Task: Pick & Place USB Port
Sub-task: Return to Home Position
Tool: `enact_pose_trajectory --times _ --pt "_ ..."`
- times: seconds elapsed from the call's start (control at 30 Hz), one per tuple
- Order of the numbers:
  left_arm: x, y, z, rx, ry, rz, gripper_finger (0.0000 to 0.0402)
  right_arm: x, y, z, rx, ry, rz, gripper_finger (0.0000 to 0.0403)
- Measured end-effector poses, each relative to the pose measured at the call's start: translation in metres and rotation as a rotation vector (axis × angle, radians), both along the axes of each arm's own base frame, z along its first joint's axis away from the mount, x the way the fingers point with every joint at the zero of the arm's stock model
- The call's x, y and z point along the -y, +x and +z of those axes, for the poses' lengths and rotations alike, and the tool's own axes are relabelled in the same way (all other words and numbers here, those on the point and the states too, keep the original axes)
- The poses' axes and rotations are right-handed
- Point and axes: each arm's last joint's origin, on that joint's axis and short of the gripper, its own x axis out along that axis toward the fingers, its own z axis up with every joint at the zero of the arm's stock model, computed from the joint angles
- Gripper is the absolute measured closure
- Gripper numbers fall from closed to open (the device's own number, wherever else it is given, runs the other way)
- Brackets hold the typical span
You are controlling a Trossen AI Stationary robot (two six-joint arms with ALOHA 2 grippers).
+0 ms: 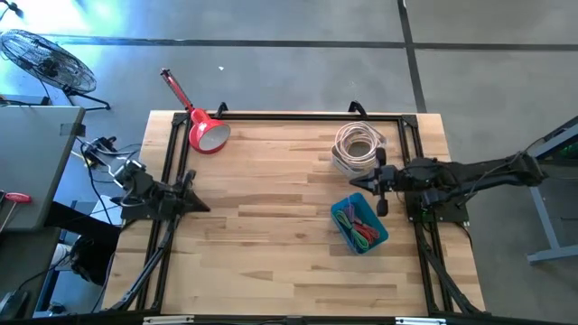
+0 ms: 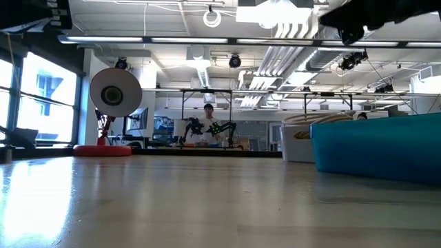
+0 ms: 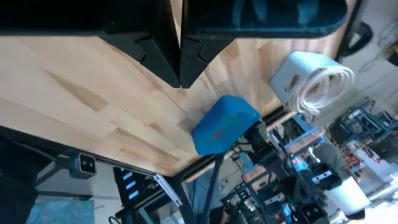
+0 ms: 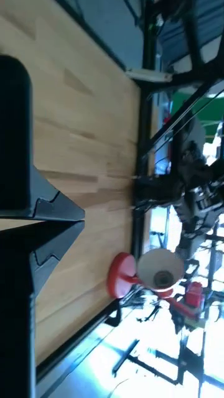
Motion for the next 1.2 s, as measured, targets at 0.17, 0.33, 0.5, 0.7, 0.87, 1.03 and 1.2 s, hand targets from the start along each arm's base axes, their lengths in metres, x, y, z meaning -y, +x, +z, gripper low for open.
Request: enact_pose_trajectory --times 0.17,0.33,0.5,0.7,0.87,1.03,1.2 --pt "0.007 0.009 -0.025 -0.009 -0.024 -0.024 0.0402 0.000 0.001 -0.023 -0.001 0.010 0.001 0.0403" --pt "0.015 0.016 -0.039 0.050 -0.084 -0.088 0.0401 0.000 0.001 -0.036 0.044 0.015 0.002 0.0403" --pt "0.018 0.019 -0.050 0.057 -0.093 -0.151 0.0401 0.000 0.000 -0.047 0.051 0.018 -0.003 0.0403" --pt "0.021 0.023 -0.066 0.089 -0.130 -0.157 0.0401 0.001 -0.002 -0.063 0.056 0.045 -0.037 0.0403" --pt "0.023 0.023 -0.069 0.103 -0.136 -0.207 0.0401 0.002 -0.006 -0.078 0.103 0.051 -0.047 0.0403" --pt "0.023 0.023 -0.070 0.103 -0.132 -0.202 0.0401 0.006 -0.011 -0.094 0.116 0.050 -0.073 0.0403" --pt "0.023 0.023 -0.070 0.108 -0.108 -0.202 0.0401 0.011 -0.016 -0.111 0.095 0.052 -0.078 0.0403"
